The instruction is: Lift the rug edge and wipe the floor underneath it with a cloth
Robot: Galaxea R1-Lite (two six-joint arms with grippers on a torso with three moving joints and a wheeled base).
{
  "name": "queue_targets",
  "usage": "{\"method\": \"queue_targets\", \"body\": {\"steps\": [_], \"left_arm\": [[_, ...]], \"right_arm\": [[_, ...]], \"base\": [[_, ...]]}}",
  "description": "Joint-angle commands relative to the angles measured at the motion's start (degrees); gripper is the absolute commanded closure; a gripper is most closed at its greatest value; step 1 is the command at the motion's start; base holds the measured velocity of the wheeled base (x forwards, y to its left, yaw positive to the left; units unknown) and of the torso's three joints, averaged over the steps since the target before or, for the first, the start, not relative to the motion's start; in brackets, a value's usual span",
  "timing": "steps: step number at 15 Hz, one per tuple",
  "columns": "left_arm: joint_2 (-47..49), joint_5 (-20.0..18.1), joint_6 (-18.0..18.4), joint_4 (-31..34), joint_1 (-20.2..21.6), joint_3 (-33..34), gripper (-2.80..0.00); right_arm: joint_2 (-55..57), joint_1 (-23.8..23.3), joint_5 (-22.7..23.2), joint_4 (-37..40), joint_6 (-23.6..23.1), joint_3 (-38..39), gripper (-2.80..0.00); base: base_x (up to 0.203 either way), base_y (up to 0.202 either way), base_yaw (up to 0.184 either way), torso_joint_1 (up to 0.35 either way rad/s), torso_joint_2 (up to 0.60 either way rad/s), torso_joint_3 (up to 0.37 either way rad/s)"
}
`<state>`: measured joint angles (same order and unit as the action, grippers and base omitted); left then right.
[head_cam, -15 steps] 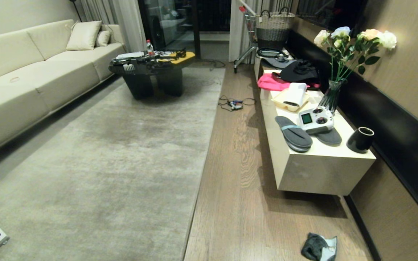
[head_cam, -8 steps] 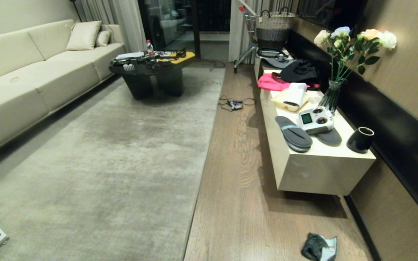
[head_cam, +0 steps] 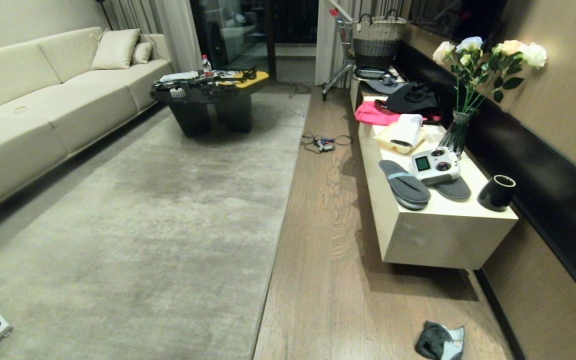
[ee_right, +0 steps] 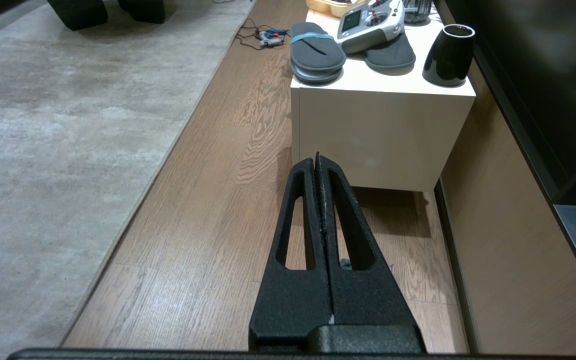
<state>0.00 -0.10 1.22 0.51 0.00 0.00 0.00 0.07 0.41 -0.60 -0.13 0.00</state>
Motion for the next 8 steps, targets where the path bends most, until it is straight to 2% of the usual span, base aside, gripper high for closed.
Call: {"method": "queue_targets", "body": {"steps": [1,7,8], "left_arm": [[0.1,0.0,0.0,0.0,0.0,0.0,0.0],[0.1,0.0,0.0,-0.1,0.0,0.0,0.0],[0.1,0.0,0.0,0.0,0.0,0.0,0.0]], "right_arm": [[0.1,0.0,0.0,0.0,0.0,0.0,0.0],[0.1,0.0,0.0,0.1,0.0,0.0,0.0],[0.1,0.0,0.0,0.1,0.0,0.0,0.0]], "base": [[0.0,0.0,0.0,0.0,0.0,0.0],[0.0,0.0,0.0,0.0,0.0,0.0],[0.0,0.0,0.0,-0.012,-0.13,-0.16]]}}
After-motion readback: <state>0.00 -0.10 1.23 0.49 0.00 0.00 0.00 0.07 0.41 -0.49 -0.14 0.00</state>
